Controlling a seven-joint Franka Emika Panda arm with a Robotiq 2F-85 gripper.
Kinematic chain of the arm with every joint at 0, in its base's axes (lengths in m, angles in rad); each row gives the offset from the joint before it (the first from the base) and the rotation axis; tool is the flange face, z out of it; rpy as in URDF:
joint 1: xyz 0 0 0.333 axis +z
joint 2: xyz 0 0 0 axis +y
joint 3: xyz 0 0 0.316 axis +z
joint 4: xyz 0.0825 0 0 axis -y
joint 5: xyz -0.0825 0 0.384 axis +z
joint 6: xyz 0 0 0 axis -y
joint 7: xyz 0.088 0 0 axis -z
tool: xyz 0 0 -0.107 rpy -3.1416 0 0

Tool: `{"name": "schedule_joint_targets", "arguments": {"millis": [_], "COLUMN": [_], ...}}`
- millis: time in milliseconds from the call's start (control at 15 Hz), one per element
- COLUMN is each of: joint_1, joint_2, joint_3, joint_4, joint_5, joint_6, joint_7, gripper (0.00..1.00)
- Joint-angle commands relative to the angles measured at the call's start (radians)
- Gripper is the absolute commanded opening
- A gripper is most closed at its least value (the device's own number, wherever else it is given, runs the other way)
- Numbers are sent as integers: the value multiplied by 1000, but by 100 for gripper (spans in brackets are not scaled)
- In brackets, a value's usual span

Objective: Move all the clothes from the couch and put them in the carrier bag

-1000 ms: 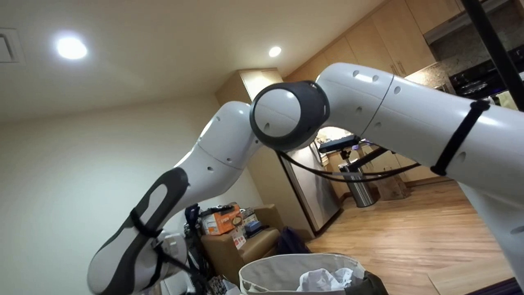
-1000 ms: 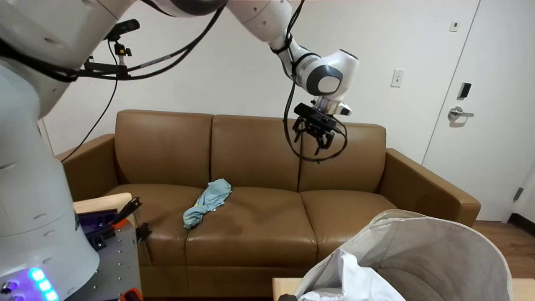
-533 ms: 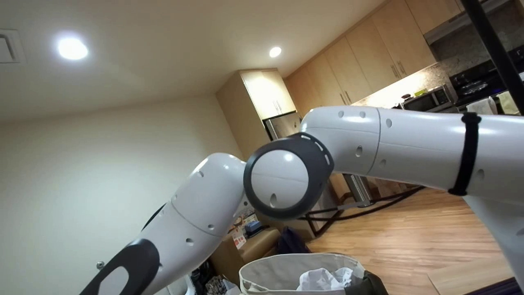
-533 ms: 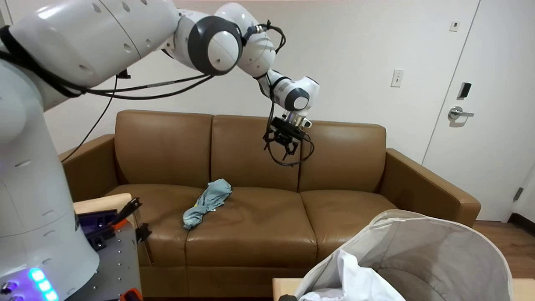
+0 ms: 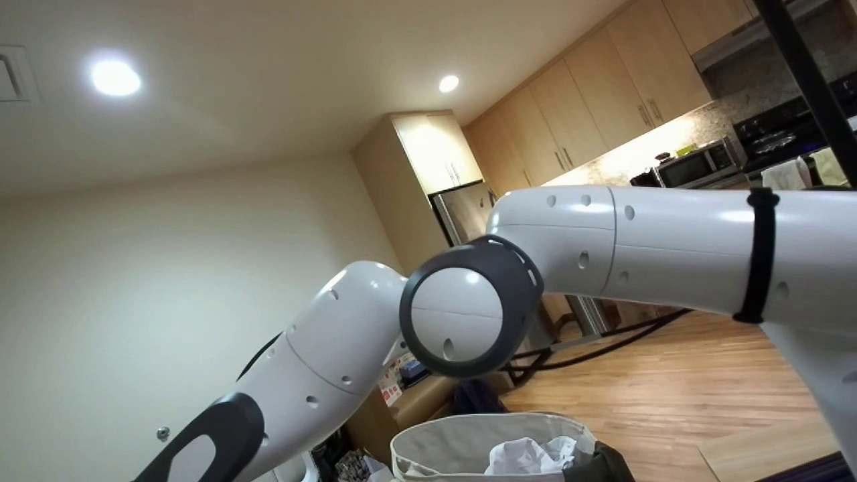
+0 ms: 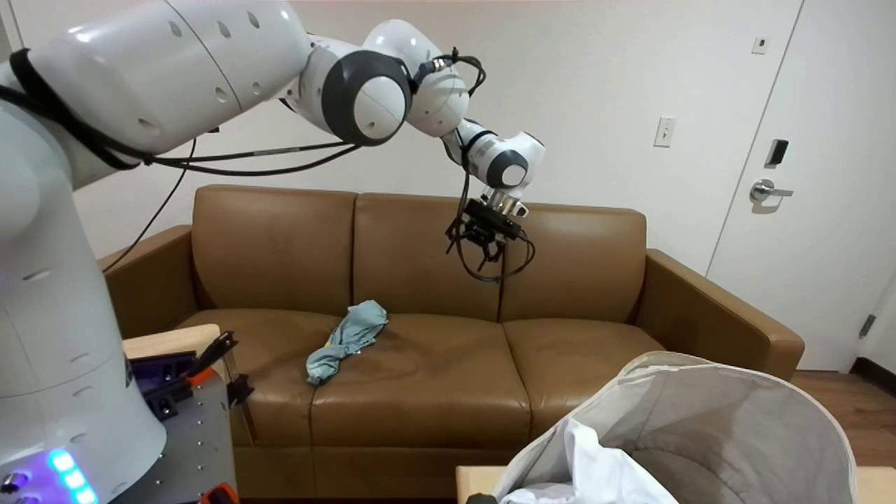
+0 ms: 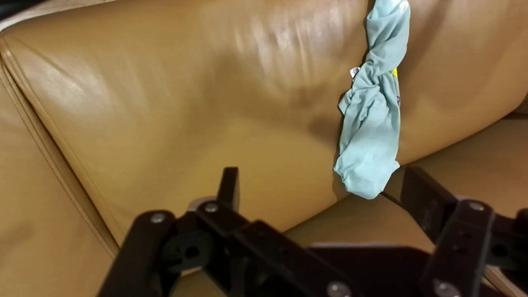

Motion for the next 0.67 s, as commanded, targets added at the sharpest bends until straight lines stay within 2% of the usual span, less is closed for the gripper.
{"name": "schedule_joint_targets", "arguments": {"millis": [0,267,600], "joint_1": [47,168,312], "joint_2": [66,155,169], "joint_3": [-12,-23,-12], "joint_4": [109,248,254], "joint_5": [-74,-161,-234], "joint_6": [-101,-286,-384], "joint_7": [-46,-34,-117], "gripper": [100,100,100]}}
